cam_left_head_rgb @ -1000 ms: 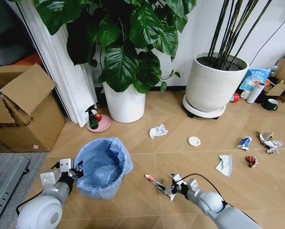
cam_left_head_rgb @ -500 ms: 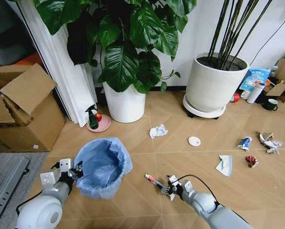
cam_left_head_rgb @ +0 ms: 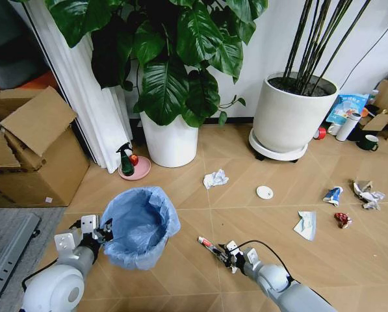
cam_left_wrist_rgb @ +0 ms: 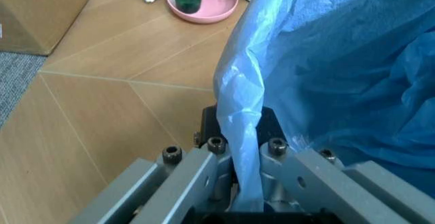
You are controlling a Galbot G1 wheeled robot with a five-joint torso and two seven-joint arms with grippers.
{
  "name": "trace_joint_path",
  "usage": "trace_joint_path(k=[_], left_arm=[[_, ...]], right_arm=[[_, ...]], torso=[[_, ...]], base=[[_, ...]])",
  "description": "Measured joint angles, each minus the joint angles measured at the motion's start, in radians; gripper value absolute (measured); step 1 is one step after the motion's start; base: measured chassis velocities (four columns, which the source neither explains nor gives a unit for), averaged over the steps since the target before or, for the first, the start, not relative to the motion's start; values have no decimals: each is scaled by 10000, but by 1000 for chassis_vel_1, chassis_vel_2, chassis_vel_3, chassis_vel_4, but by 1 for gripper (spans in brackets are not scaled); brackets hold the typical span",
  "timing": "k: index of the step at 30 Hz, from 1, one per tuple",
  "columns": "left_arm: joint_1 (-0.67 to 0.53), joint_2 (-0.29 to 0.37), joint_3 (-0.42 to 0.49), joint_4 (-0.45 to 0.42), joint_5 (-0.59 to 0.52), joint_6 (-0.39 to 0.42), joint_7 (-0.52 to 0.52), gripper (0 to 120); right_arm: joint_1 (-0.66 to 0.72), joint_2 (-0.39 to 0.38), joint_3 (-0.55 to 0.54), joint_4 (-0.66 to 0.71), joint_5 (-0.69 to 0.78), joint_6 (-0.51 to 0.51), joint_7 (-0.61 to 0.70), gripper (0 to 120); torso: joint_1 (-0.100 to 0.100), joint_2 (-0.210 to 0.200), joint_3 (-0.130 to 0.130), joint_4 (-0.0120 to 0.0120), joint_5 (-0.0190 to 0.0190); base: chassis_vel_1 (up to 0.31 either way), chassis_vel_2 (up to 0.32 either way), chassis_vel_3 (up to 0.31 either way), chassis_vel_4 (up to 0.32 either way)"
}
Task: Pick up the trash bin and place the garbage on the floor into it.
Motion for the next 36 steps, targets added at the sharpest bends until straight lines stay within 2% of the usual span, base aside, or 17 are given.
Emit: trace_joint_path(k=[1,4,12,24,29,34,36], left_arm=[[-4,8,6,0,-9,5,0,0],[-6,23,9,0,-20,8,0,0],[-17,18,25,-13,-23,11,0,0],[4,94,-8,-44,-4,10,13,0],[-261,473,236,246,-45,61,73,0],[-700,737,489,550,-301,129,81,0],[-1073,885,752,785,-484,178,81,0]], right_arm=[[-8,4,25,-13,9,0,-2,5],[-35,7,86,-17,9,1,-4,0],[-319,73,448,263,6,106,74,0],[-877,-95,1977,1412,-646,1000,252,0],[-1067,-728,2712,2505,-855,1468,354,0],[-966,-1158,2969,3582,-459,1401,575,0],[-741,-1345,2986,4401,-47,1211,789,0]], torso=[[0,0,0,0,1],[0,0,0,0,0],[0,0,0,0,2],[0,0,0,0,4],[0,0,0,-1,2],[0,0,0,-1,1],[0,0,0,2,-2]], base=[[0,0,0,0],[0,0,0,0],[0,0,0,0],[0,0,0,0],[0,0,0,0],[0,0,0,0],[0,0,0,0]])
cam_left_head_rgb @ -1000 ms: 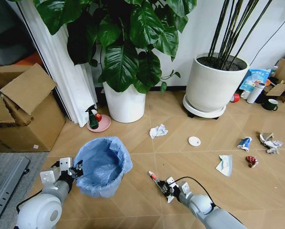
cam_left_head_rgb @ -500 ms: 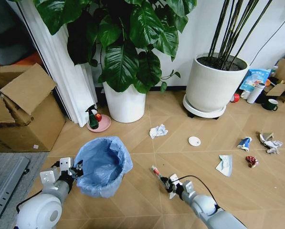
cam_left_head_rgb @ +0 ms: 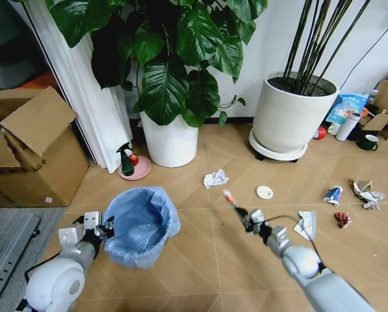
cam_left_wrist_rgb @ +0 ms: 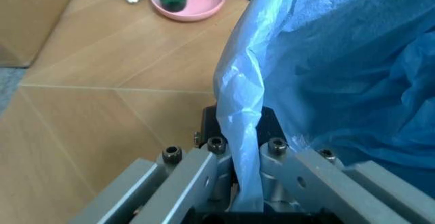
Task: Pick up the trash bin and place the garbage on the floor into it.
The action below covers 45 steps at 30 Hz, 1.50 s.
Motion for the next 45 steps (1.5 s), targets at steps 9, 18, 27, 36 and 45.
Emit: trace_joint_path(k=[9,18,27,36,45], left_arm=[[-1514,647,1071,390,-1126,351,-259,0],[-3254,1260,2542,1092,-2521,978,-564,0],[-3836,1329,3163,1602,-2747,1171,-464,0],[-3879,1292,3007,1657,-2916,1233,-384,0],[-3827,1388,2761,1615,-2921,1243,-274,0]], right_arm=[[1338,-360,-906,2374,1668,-814,1035,0],[3609,39,-3099,2928,2528,-853,1934,0],[5262,709,-5146,2910,2866,-821,2156,0],[4927,618,-5753,2608,2621,-792,2162,0],[4680,674,-5937,2405,2349,-802,2243,23]], torso=[[0,0,1,-1,1],[0,0,1,-1,1],[0,0,0,2,3],[0,1,-1,-4,3],[0,1,-1,-2,2]], base=[[0,0,0,0],[0,0,0,0],[0,0,0,0],[0,0,0,0],[0,0,0,0]])
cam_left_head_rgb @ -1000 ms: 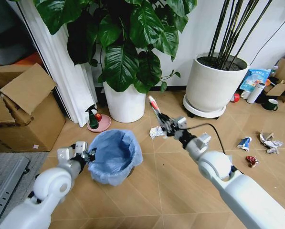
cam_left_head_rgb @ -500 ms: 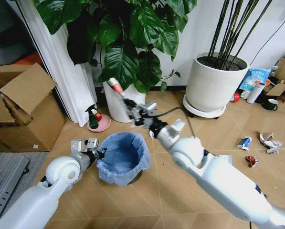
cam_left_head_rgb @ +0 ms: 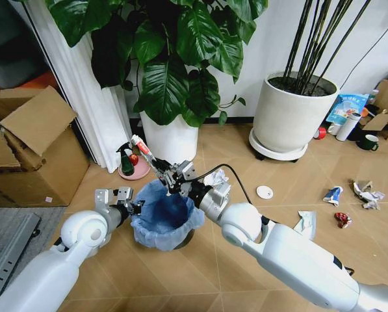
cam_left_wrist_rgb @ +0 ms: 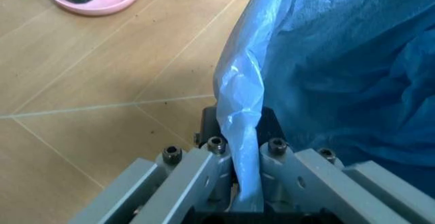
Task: Pick up the trash bin and place the garbage on the floor into it.
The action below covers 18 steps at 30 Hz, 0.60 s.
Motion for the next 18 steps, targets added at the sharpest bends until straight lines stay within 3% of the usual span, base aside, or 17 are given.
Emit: trace_joint_path(k=[10,18], left_arm=[[226,-26,-422,-95,125,-11,1,0],[717,-375,-1286,-106,843,-121,-32,0]], right_arm=[[-91,107,279,-70,-77,-65,272,58],[-1300,-155,2166,-145,-111,-841,1061,88]], torso=[[0,0,0,2,0],[-1,0,0,0,1]], base=[[0,0,0,0],[0,0,0,0]])
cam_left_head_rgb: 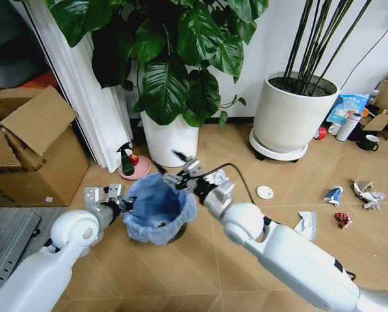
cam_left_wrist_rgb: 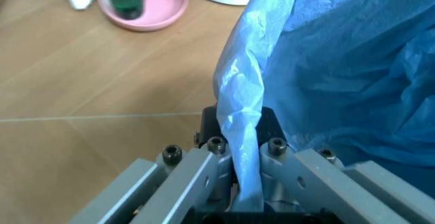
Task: Pick up the trash bin and place the garbage on the floor into it.
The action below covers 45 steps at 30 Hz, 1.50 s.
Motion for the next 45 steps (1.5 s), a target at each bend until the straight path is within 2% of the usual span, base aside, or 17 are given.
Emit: trace_joint_path(k=[3,13,21,33,45], left_arm=[[403,-131,-193,-113,359,-86,-25,0],[1347,-742,-590,-683,1169,-387,-162,0],[2007,-753,-1091,-988,1398,-513,-192,0],[2397,-678,-1233,-1172,1493,-513,-76,0],[2606,-712,-1194,-1304,1579,-514,-47,0]], right_arm=[[-995,-87,1251,-161,-354,-475,176,98],[-2446,-18,3097,-494,-1252,-892,292,100],[-3661,8,4494,-430,-1651,-673,-188,100],[-4521,67,5090,-220,-1928,-383,-476,100],[-4809,198,5053,-163,-2222,-262,-528,100]], torso=[[0,0,0,-1,1],[0,0,-1,1,1],[-1,0,-1,-1,0],[-1,1,-1,0,-1],[1,-1,-1,-3,-7]], base=[[0,0,0,0],[0,0,0,0],[0,0,0,0],[-80,65,89,-84],[-237,246,247,-246]])
